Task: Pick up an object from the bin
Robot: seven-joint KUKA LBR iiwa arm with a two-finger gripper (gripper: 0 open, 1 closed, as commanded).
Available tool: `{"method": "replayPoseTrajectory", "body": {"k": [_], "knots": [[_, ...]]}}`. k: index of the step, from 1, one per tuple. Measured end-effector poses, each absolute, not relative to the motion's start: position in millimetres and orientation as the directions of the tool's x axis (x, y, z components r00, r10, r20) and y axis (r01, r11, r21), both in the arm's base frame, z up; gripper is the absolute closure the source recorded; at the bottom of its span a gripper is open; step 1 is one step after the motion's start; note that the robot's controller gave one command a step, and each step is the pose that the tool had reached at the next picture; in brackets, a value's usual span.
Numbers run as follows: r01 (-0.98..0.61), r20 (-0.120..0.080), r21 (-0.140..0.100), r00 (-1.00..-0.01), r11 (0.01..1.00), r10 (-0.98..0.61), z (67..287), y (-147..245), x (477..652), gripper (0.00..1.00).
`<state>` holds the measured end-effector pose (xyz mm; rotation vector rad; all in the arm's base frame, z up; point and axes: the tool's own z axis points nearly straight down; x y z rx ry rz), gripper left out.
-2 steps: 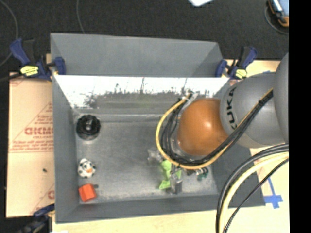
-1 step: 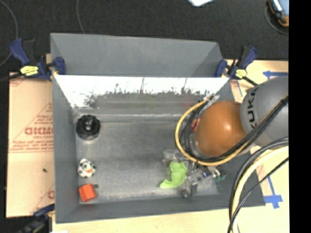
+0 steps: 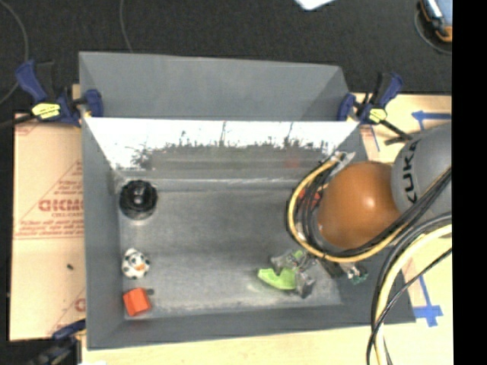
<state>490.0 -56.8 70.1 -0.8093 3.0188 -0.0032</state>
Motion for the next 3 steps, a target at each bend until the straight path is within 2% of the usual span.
{"method": "replayPoseTrajectory", "body": {"k": [1,2,3], "knots": [[-0.499,-0.015,-0.006,-0.866,0.866,-0.499,70.1,-56.5,490.0,1.00],[-0.513,-0.013,-0.005,-0.858,0.859,-0.513,142.3,-53.7,492.3,1.00],[-0.479,-0.023,-0.012,-0.877,0.878,-0.479,204.8,-76.7,501.8,1.00]]}}
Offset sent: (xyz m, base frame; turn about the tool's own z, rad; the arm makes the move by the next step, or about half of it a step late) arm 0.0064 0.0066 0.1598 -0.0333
